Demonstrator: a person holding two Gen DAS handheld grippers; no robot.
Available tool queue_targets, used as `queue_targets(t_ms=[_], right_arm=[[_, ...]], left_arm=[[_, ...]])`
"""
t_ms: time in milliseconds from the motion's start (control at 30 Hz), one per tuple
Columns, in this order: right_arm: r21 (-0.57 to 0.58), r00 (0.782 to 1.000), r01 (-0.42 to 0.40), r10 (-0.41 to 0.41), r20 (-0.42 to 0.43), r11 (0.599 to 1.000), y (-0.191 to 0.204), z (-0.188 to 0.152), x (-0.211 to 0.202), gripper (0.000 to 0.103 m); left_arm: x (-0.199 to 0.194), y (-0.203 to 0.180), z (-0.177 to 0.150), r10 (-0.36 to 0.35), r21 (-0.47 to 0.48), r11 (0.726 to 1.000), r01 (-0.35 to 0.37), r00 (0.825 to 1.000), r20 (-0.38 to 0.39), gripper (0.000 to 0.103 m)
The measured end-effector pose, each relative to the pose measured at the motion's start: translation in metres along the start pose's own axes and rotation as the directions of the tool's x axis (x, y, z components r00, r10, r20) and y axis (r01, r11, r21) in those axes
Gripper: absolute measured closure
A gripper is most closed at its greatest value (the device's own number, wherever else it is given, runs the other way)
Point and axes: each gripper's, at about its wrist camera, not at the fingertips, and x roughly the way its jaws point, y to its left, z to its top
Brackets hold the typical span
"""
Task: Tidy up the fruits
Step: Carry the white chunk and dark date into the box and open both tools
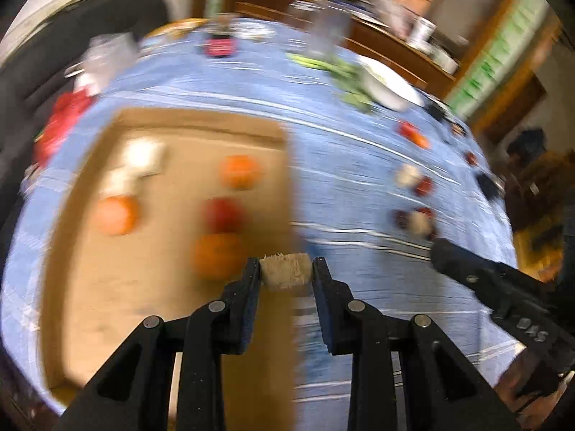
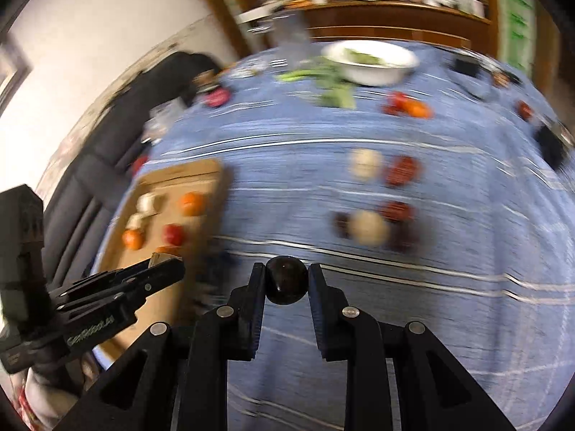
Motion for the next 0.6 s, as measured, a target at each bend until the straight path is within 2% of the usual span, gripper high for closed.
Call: queue_targets(t_ms=[133,233,433,600], right_arm=[[-0.061,0.996,-0.069,0.065,-0.057,0.996,0.049,0.003,0.029,0.077],[-0.082,0.988,-0.11,0.099,-0.122,0.991,0.081,0.001,0.058,0.077],[-0.157,0.974,-0.1,0.065,-0.218,0.983,0.127,-0.01,0.111,0.077],[-0.237,0.978,-0.063,0.012,-0.209,0.969,0.15,-0.013,0.127,0.077]], left_arm=[[-0.005,0.064,-0.002,0.099,-0.071,0.993,-0.099,0.995,-0.008,0.075],[0.0,0.094,0.0,0.114,-0.099,0.988,-0.118,0.993,-0.041,0.075],[0.015,0.12,0.006,0.108,-0.086,0.99,-0.115,0.991,-0.082,0.075],[0.02,0.126,0.014,0.061,-0.079,0.995,-0.068,0.994,-0.092,0.073]])
